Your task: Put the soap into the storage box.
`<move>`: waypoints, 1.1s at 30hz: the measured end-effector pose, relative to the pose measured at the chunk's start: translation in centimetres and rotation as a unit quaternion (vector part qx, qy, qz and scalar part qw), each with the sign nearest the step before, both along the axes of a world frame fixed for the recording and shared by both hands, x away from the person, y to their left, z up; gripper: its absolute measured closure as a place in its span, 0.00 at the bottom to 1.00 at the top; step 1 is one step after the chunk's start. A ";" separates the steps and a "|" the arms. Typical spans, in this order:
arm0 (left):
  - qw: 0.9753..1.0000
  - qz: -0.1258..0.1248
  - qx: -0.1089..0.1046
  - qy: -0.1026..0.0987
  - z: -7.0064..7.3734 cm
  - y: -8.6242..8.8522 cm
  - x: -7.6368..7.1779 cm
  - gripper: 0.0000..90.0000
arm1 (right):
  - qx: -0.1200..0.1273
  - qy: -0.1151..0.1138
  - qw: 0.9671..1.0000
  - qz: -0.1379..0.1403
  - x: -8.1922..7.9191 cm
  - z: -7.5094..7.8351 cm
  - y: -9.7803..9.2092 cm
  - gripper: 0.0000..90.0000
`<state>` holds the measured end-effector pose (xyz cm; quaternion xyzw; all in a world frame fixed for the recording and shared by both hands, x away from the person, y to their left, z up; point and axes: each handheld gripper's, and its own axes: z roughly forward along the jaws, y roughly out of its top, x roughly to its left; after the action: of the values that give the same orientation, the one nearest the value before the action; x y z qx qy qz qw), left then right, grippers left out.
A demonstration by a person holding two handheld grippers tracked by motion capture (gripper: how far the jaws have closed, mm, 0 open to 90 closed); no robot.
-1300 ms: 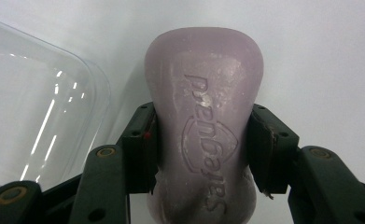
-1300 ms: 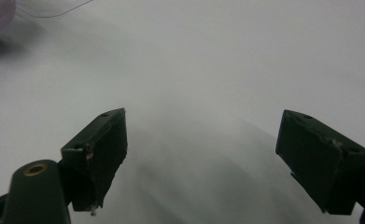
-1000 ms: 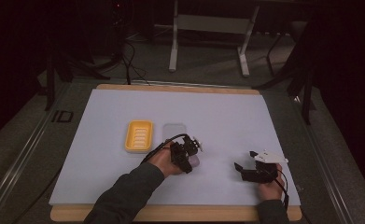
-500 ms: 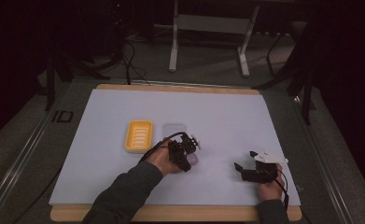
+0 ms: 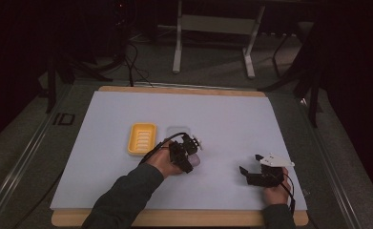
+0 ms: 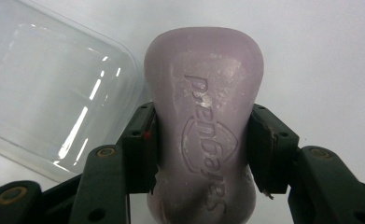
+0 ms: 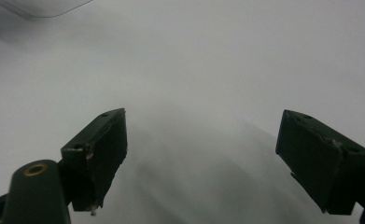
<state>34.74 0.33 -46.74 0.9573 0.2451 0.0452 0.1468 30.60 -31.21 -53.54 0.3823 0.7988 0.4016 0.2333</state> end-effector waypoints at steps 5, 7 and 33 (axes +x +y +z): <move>1.000 0.004 -0.001 -0.001 0.3 0.3 0.1 0.55 | 0.000 0.000 1.000 0.000 0.0 0.0 0.0 0.18; 1.000 0.005 -0.002 -0.001 0.4 0.4 0.2 0.55 | 0.000 0.000 1.000 0.000 0.0 0.0 0.0 0.18; 1.000 0.023 -0.009 0.003 1.0 2.0 1.0 0.55 | 0.002 -0.002 1.000 0.000 0.0 0.0 0.0 0.18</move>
<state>35.79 2.29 -45.72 0.9500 0.2680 0.0435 0.1541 30.61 -31.23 -53.55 0.3820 0.7977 0.4036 0.2342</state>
